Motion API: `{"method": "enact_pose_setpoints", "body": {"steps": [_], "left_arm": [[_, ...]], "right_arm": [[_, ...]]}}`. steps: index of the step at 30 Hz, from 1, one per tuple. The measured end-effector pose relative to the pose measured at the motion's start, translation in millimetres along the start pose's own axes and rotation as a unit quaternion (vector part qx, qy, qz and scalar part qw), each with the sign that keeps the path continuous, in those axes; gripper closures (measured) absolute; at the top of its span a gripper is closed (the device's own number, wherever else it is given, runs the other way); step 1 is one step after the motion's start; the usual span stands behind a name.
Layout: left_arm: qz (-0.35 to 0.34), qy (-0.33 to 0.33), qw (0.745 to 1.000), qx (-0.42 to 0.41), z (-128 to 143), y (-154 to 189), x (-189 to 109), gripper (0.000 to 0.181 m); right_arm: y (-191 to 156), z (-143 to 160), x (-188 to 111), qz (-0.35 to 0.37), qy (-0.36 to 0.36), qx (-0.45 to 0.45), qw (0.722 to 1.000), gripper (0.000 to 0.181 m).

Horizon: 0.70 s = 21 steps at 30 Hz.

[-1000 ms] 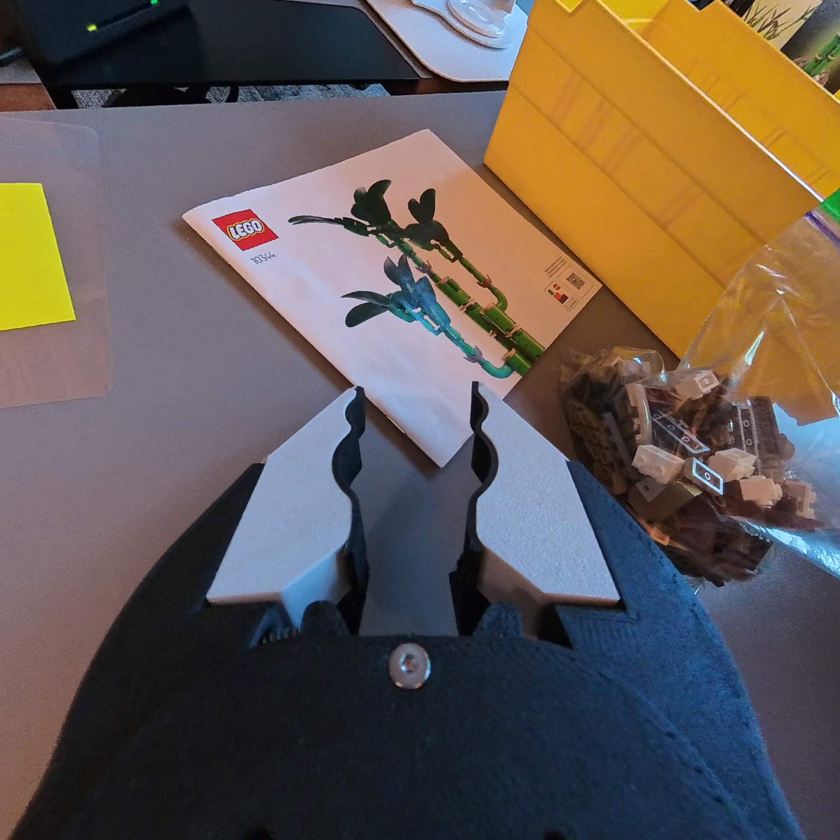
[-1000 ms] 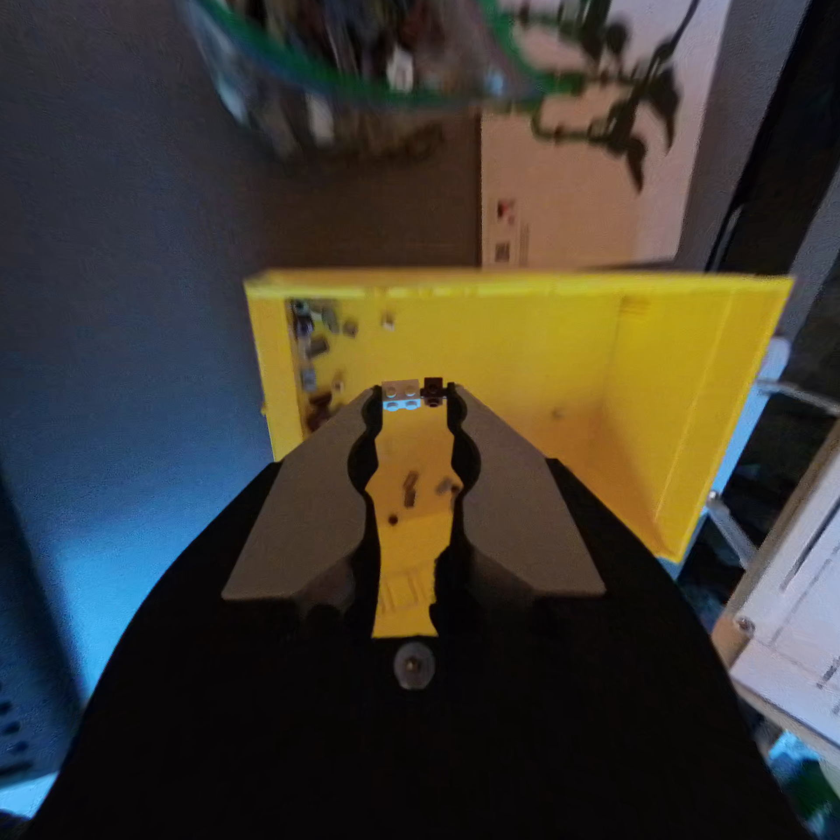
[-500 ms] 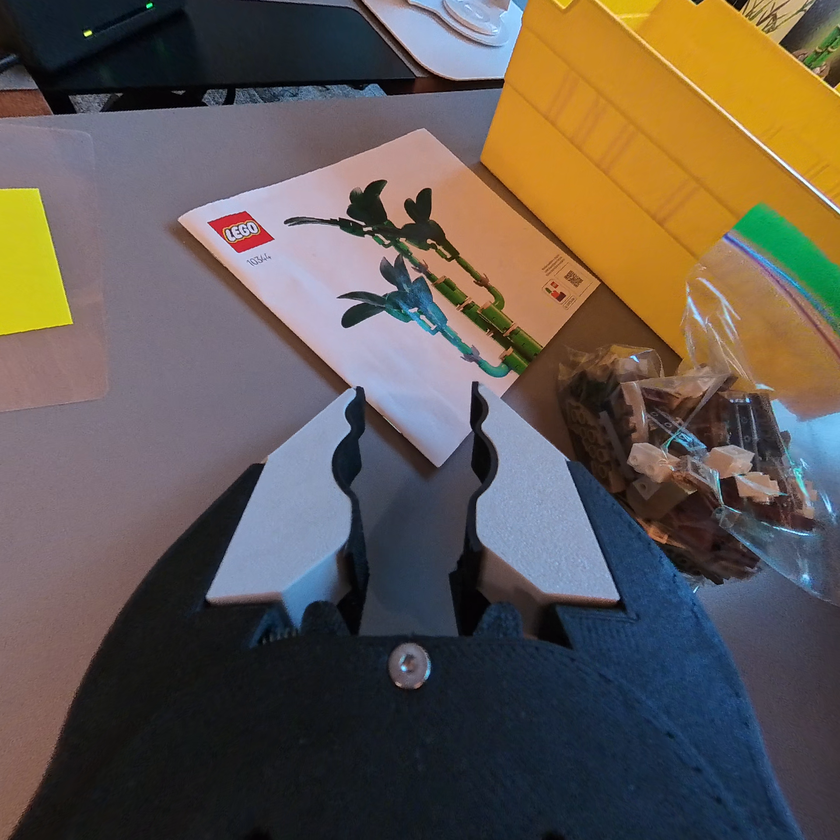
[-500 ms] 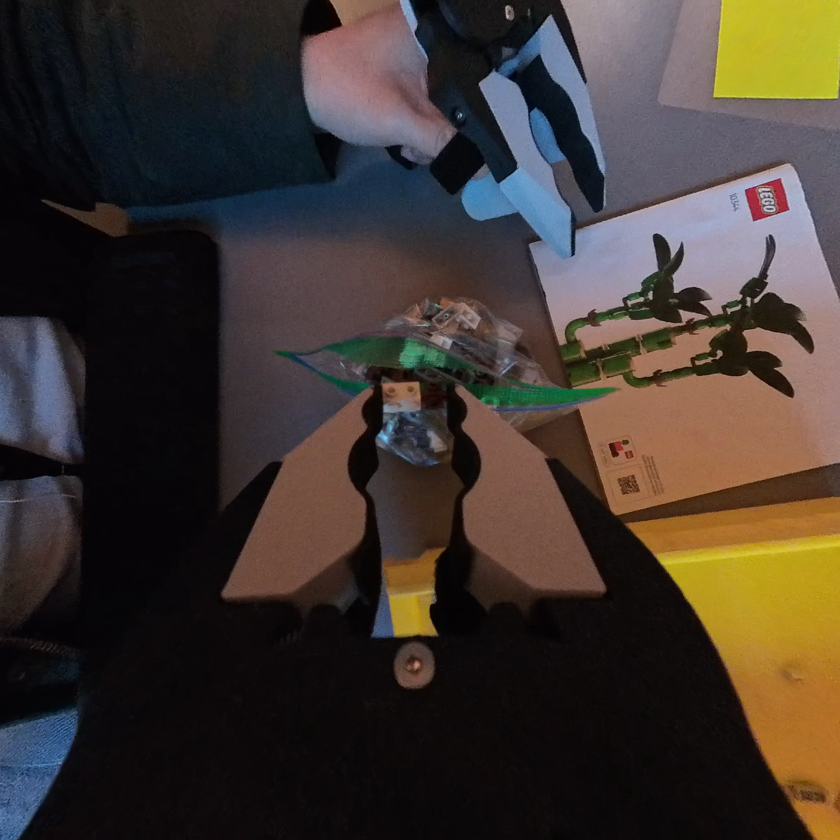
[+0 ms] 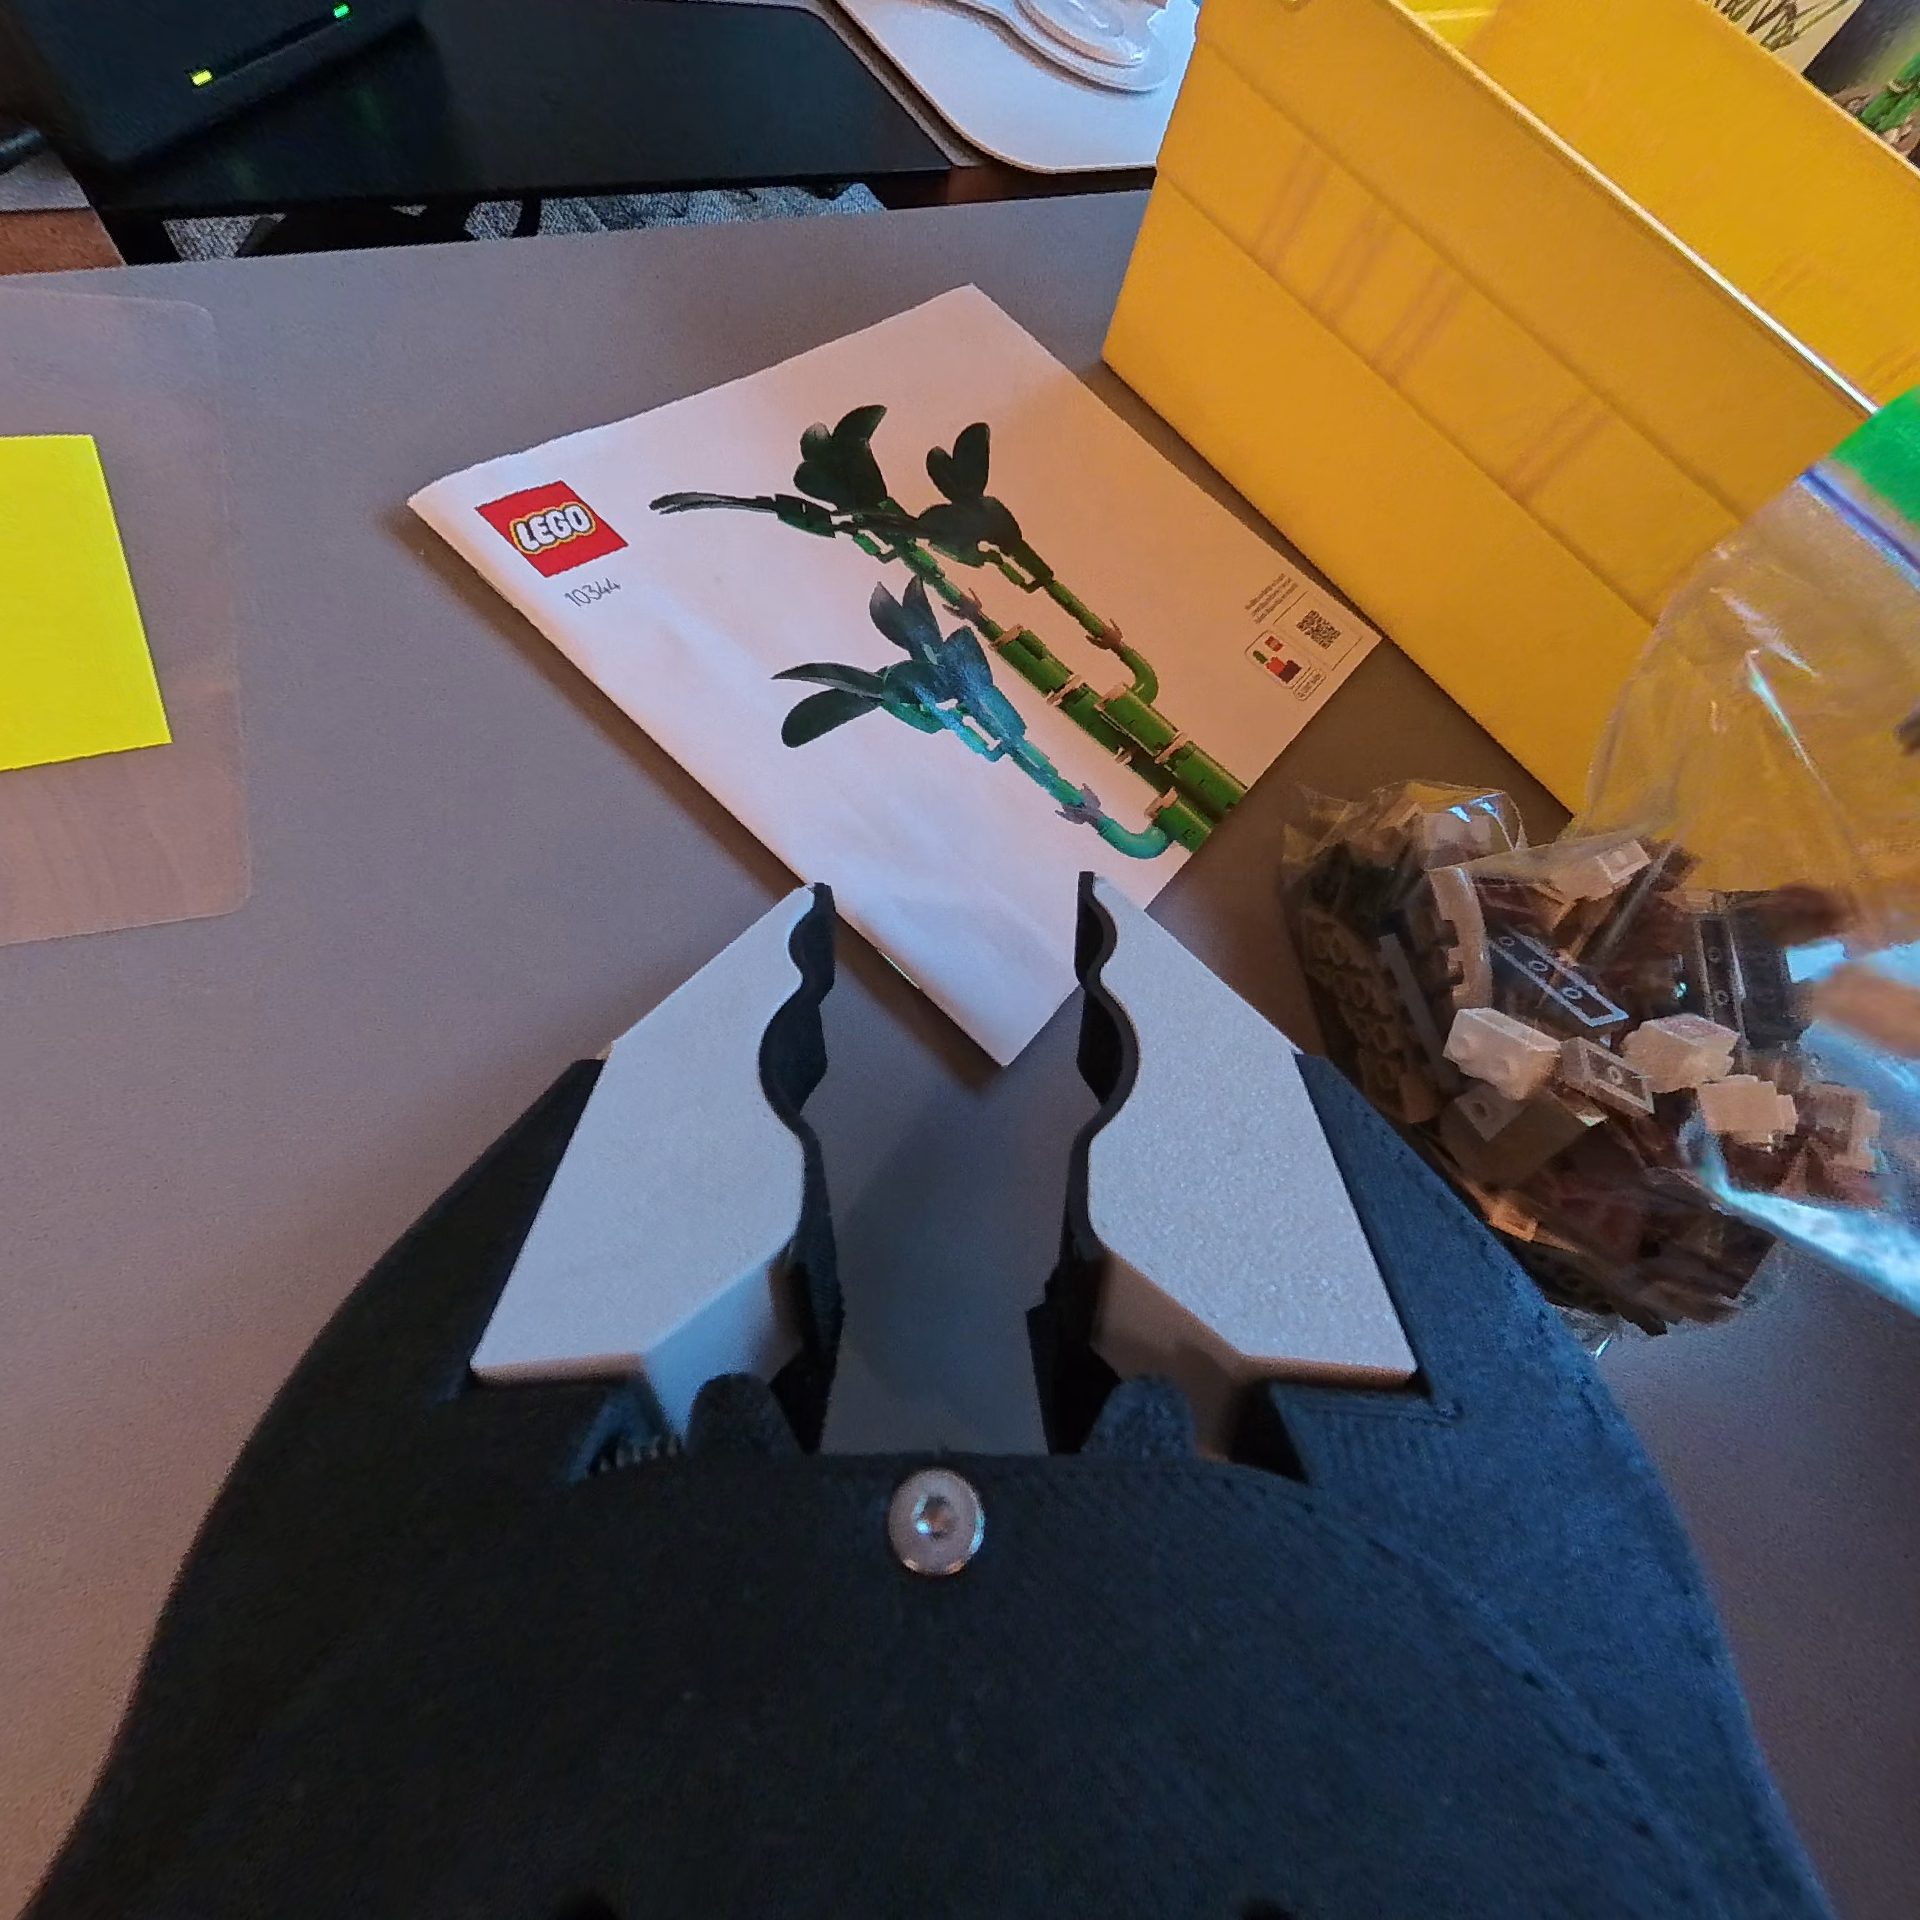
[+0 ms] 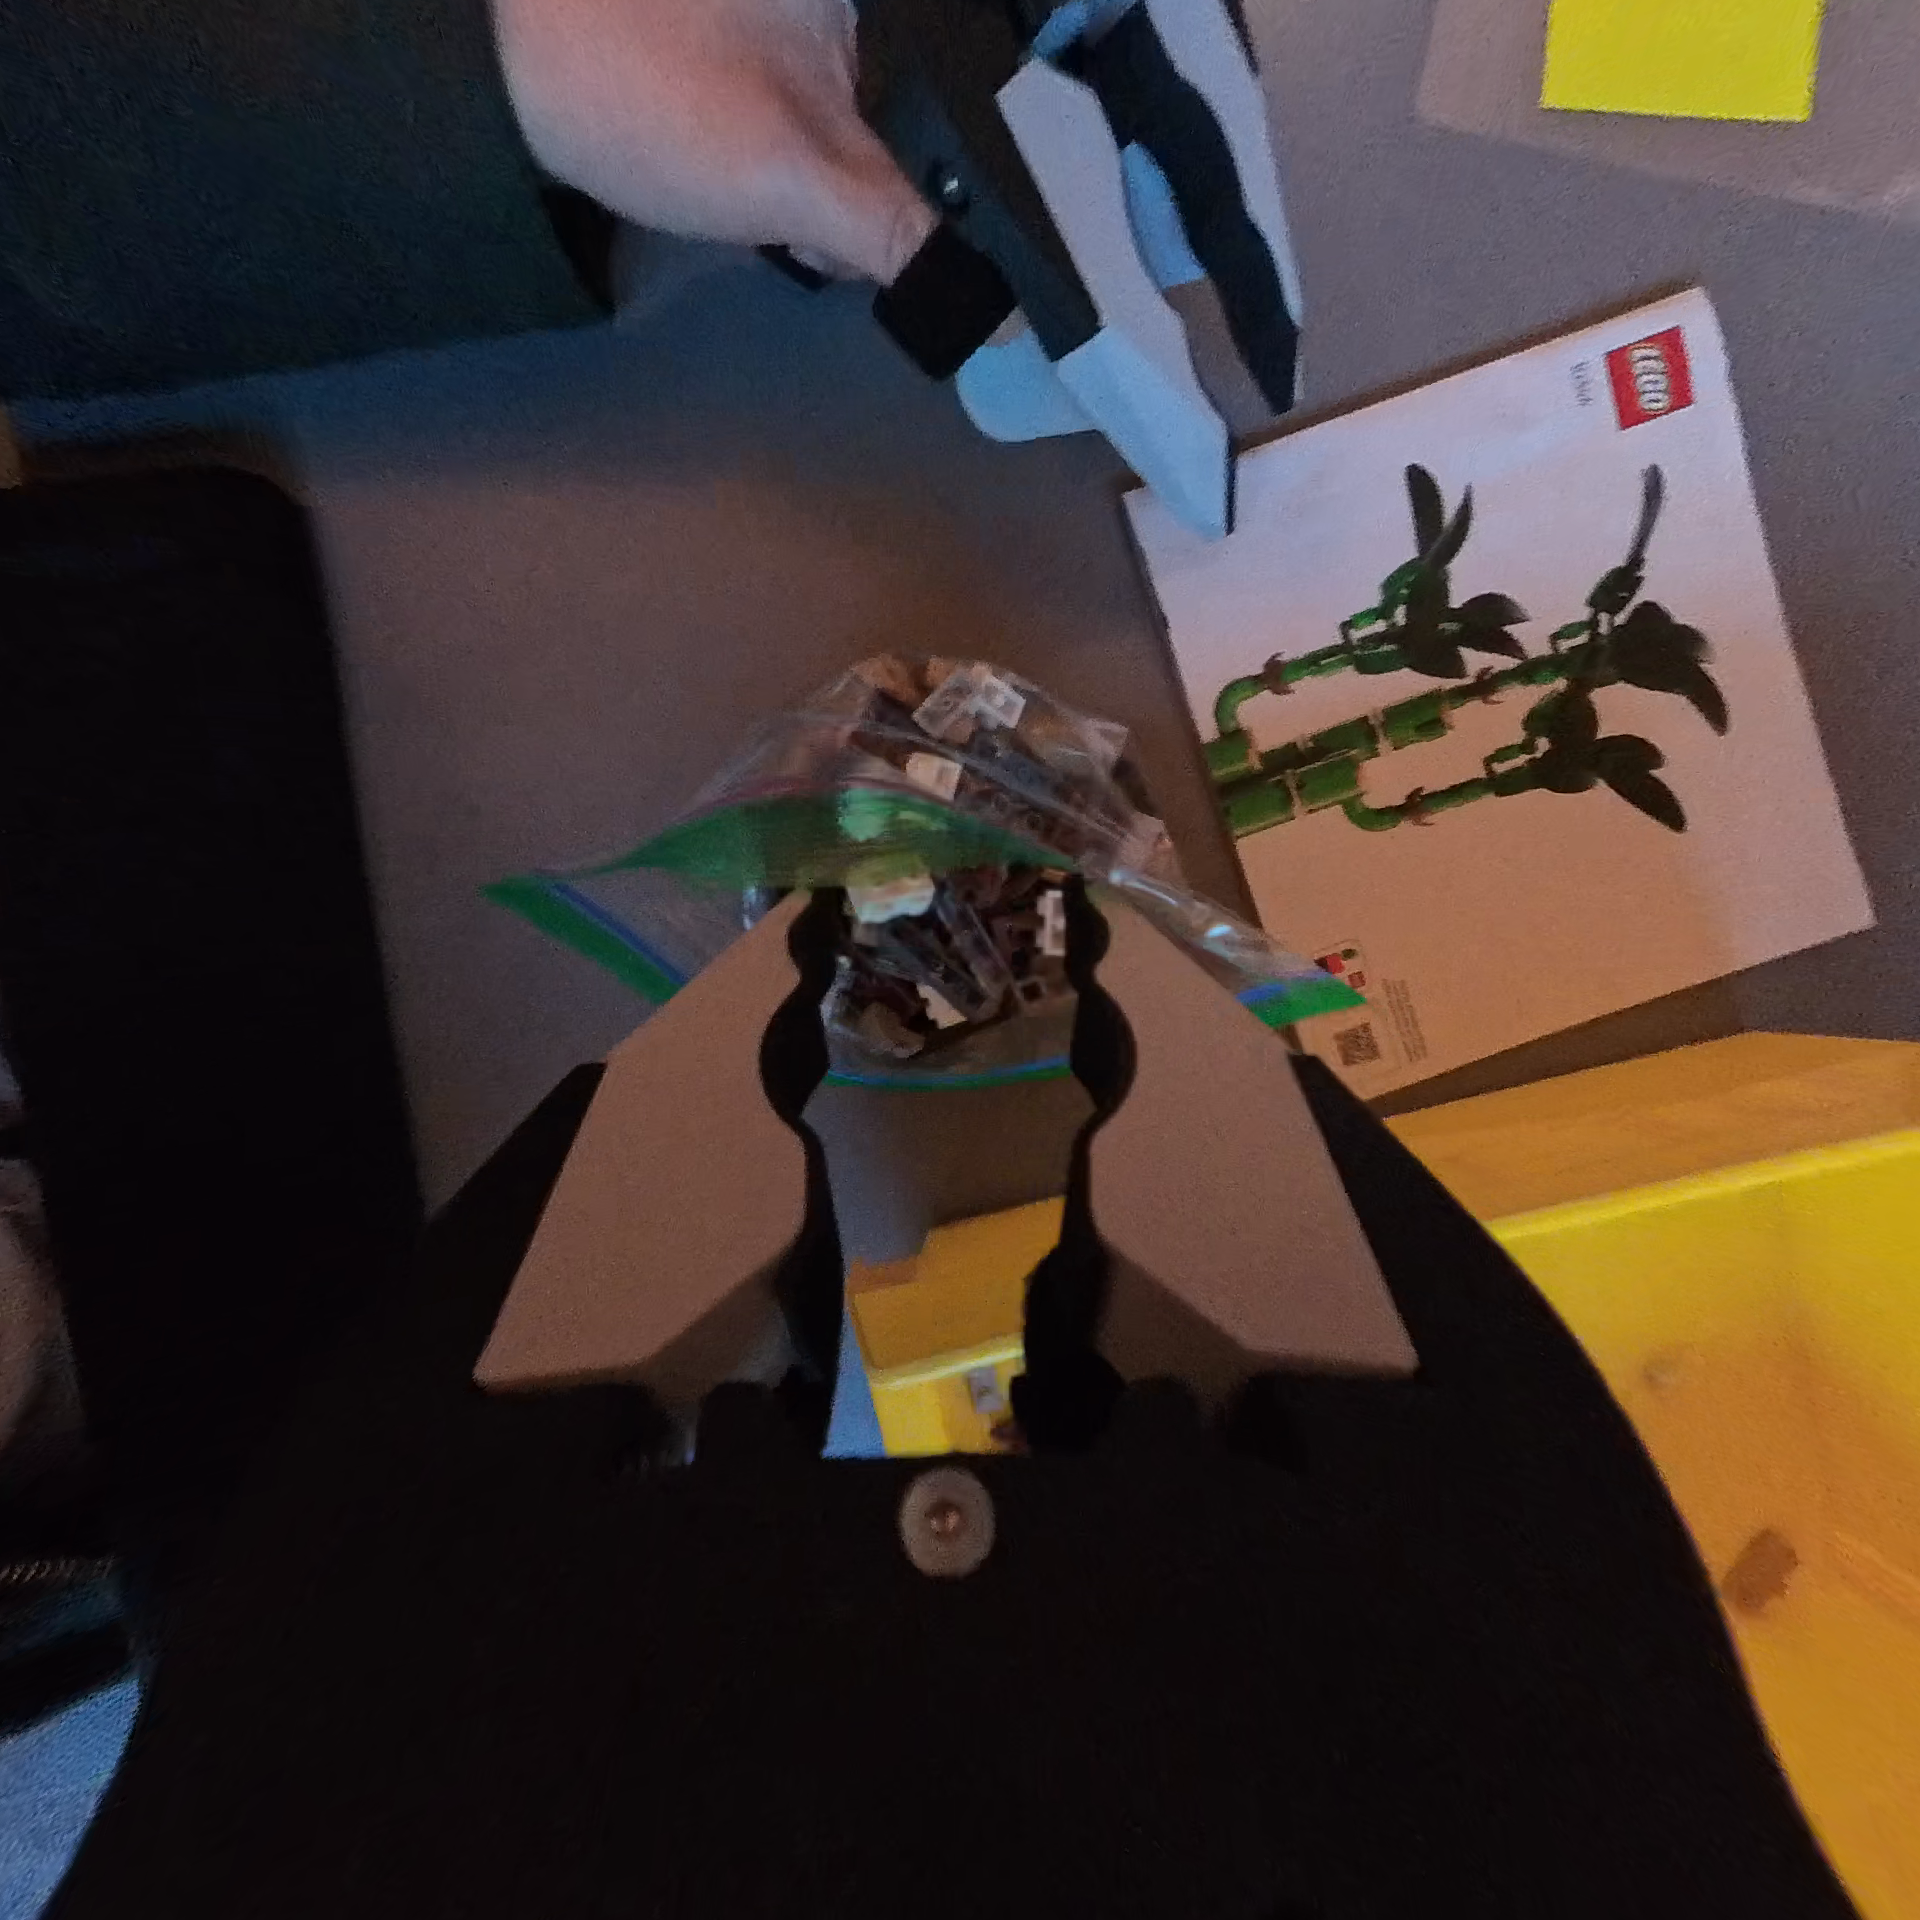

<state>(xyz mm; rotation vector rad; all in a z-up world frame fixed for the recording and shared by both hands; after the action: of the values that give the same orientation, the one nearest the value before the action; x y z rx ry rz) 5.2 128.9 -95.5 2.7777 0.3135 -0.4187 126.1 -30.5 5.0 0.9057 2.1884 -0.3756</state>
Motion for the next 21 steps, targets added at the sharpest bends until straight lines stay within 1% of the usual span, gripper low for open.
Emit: {"method": "enact_pose_setpoints", "body": {"steps": [2, 4, 6, 7, 8, 9, 10, 12, 13, 14, 15, 16, 18, 19, 20, 21], "left_arm": [[0.000, 0.000, 1.000, 0.000, -0.1, 0.0, -0.1, 0.136], [0.001, 0.001, 1.000, -0.001, -0.2, -0.1, -0.2, 0.136], [0.001, 0.001, 1.000, -0.002, -0.3, -0.3, -0.3, 0.136], [0.001, 0.001, 1.000, -0.003, -0.2, -0.4, -0.2, 0.136], [0.001, 0.000, 1.000, -0.002, -0.1, -0.3, 0.0, 0.136], [0.001, 0.000, 1.000, -0.002, 0.0, 0.0, 0.2, 0.136], [0.001, 0.000, 1.000, -0.001, 0.0, 0.3, 0.4, 0.136], [0.002, -0.002, 1.000, 0.001, 0.3, 1.1, 0.8, 0.136], [0.001, -0.002, 1.000, 0.002, 0.5, 1.2, 1.0, 0.136], [0.001, -0.003, 1.000, 0.002, 0.7, 1.2, 1.2, 0.136], [0.001, -0.003, 1.000, 0.002, 0.9, 1.1, 1.3, 0.136], [0.001, -0.003, 1.000, 0.001, 0.9, 0.9, 1.4, 0.136], [0.001, -0.003, 1.000, 0.000, 0.8, 0.6, 1.2, 0.136], [0.000, -0.003, 1.000, -0.001, 0.8, 0.3, 1.1, 0.136], [0.000, -0.002, 1.000, -0.001, 0.7, 0.0, 1.0, 0.136], [0.000, -0.002, 1.000, -0.001, 0.7, -0.3, 0.8, 0.136]], "right_arm": [[7.8, -1.5, -15.0, 0.015, 0.007, -0.001, 1.000, 0.138], [17.3, 0.5, -39.1, 0.029, 0.011, -0.015, 0.999, 0.150], [37.0, 9.1, -67.9, 0.083, 0.012, -0.032, 0.996, 0.153], [52.0, 18.7, -81.5, 0.119, 0.005, -0.031, 0.992, 0.154], [68.8, 33.5, -92.8, 0.154, -0.018, -0.021, 0.988, 0.153], [85.3, 52.9, -100.1, 0.176, -0.055, 0.001, 0.983, 0.144], [100.2, 74.9, -103.1, 0.183, -0.102, 0.031, 0.977, 0.133], [121.7, 115.3, -99.1, 0.180, -0.178, 0.088, 0.963, 0.121], [126.9, 130.1, -93.0, 0.166, -0.202, 0.108, 0.959, 0.119], [130.0, 141.9, -86.9, 0.154, -0.230, 0.112, 0.955, 0.119], [132.3, 150.8, -82.2, 0.148, -0.266, 0.092, 0.948, 0.118], [132.2, 154.9, -76.9, 0.135, -0.294, 0.054, 0.945, 0.120], [135.7, 158.9, -68.5, 0.130, -0.344, -0.016, 0.930, 0.113], [137.8, 160.7, -64.0, 0.120, -0.368, -0.021, 0.922, 0.104], [138.8, 162.4, -59.3, 0.101, -0.382, -0.013, 0.919, 0.100], [141.0, 164.8, -56.2, 0.088, -0.397, -0.010, 0.913, 0.100]]}}
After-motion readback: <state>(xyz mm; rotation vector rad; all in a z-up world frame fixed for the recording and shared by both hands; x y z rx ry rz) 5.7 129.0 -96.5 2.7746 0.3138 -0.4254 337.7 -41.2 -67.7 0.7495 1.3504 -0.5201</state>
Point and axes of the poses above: each gripper's, where its closed fingertips meet, x out along the fingers, z out of its underside, y = z × x across the jaws, the point moved 9 cm from there along -x, back along the fingers, and after that the axes turned 14 degrees about y, right-handed, at the moved point
